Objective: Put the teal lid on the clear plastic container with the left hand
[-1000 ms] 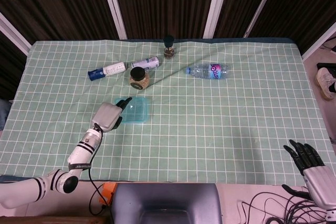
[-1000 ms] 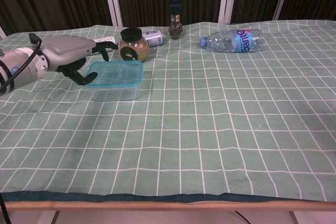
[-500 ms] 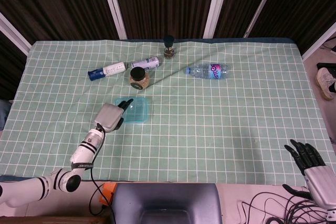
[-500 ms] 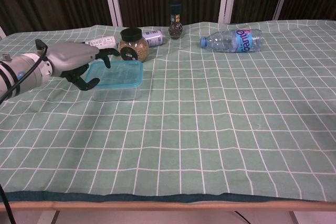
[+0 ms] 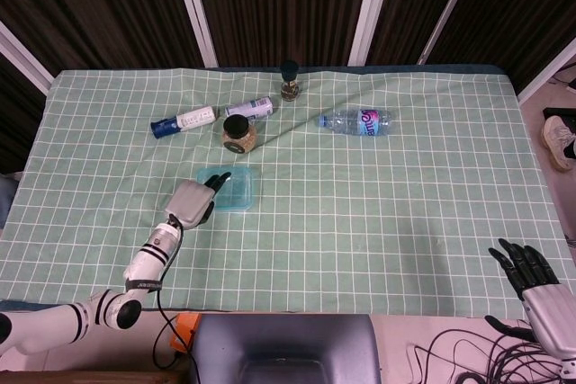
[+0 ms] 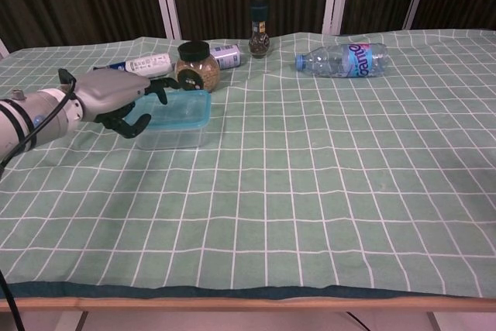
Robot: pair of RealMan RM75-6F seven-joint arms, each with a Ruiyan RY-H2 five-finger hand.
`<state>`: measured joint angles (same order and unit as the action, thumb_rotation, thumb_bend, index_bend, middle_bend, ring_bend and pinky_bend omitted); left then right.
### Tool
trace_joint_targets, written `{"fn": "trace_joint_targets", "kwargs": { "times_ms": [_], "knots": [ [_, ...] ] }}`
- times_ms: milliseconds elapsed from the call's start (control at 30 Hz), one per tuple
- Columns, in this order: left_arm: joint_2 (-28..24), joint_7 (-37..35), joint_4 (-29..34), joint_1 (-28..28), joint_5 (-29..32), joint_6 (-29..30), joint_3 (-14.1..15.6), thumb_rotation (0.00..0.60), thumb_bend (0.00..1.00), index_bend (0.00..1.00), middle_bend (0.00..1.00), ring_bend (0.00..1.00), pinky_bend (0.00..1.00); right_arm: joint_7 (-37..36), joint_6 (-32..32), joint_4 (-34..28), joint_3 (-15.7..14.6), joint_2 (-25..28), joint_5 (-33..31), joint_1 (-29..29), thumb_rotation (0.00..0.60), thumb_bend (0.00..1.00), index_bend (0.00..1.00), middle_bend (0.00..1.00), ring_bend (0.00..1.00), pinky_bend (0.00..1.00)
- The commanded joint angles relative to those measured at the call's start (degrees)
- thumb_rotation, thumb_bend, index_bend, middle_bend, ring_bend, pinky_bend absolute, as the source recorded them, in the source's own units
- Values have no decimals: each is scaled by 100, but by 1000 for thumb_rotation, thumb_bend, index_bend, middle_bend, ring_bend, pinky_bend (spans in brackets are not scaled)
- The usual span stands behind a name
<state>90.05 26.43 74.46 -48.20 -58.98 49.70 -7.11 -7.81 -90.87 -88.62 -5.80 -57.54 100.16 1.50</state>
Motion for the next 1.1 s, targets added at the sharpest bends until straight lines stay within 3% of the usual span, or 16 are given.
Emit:
{"fn": "trace_joint_targets", "kwargs": {
  "times_ms": [33,333,533,733,1100],
  "knots": [
    [29,7,-40,-2,12,-24,17,600,514,0,229,805,880,4,2,1,-2,-1,3,0,600,217,0,0,0,0],
    [-27,-54,65,26,-211,201,-36,600,513,0,231,805,880,-3,-12,2,3,-1,-3,5,600,217,0,0,0,0],
    [-443,-149,733,176,-637,689,-84,600,512,0,226,803,880,-5,-23,8,1,1,3,10,600,217,0,0,0,0],
    [-762,-62,1294,443,-823,929,143,600,512,0,230,804,880,39,-23,4,-11,-18,38,10,600,217,0,0,0,0],
    [-476,-87,1012,570,-870,863,279,600,503,0,232,803,880,110,67,-33,-17,-29,33,-28,600,217,0,0,0,0]
  ]
}}
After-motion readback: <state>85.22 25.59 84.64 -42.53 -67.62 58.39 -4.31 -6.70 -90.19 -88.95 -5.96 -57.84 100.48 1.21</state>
